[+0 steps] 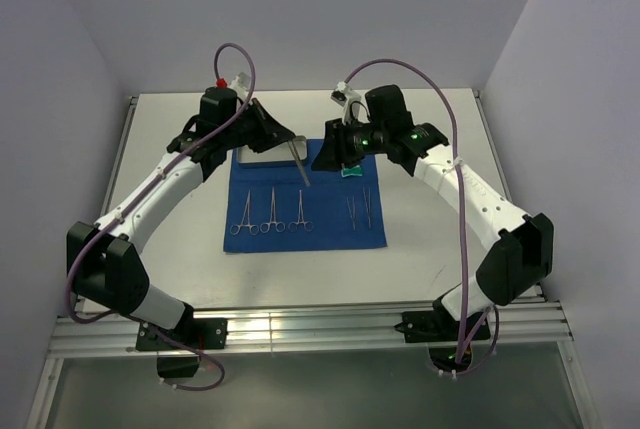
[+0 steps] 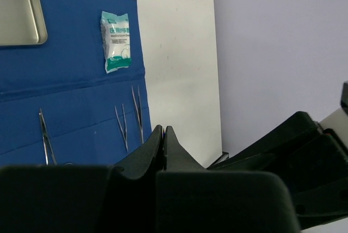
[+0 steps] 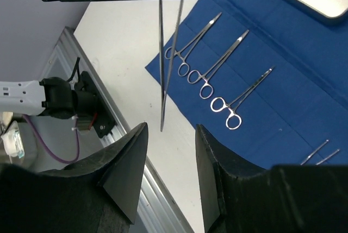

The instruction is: Open and lay out the surgical kit

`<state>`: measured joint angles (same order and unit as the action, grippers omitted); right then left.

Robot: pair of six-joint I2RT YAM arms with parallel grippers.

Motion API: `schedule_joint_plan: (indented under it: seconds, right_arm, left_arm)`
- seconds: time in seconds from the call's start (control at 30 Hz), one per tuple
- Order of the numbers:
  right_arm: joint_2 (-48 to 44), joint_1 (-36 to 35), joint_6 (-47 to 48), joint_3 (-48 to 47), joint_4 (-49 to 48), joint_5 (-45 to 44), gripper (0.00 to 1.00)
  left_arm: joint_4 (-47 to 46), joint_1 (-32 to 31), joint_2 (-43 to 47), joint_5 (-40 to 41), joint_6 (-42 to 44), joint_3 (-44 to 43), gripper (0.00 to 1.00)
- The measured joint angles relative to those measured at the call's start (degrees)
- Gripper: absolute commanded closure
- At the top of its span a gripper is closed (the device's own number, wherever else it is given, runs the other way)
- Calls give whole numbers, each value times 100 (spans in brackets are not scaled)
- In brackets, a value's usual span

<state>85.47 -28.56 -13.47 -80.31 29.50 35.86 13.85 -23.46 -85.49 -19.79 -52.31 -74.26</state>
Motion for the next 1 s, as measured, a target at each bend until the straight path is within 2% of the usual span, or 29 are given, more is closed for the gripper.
schedule_joint_plan:
  seconds: [0.27,0.53,0.93,1.0]
  right_arm:
    - [291,-223,-208,0,-22,59,53]
    - [367,-273,-326,0,-28,52,71]
    - [404,-380,-337,0,-24,59,78]
    - [407,-385,-328,0,-24,59,85]
  left_arm:
    - [-66,-52,-61,-157,-116,0,100]
    - [-76,-52,-61,-186,-140,0,100]
    - [-98,-52,-66,-199,-142,0,100]
    - [-105,-52,-72,-199,-142,0,100]
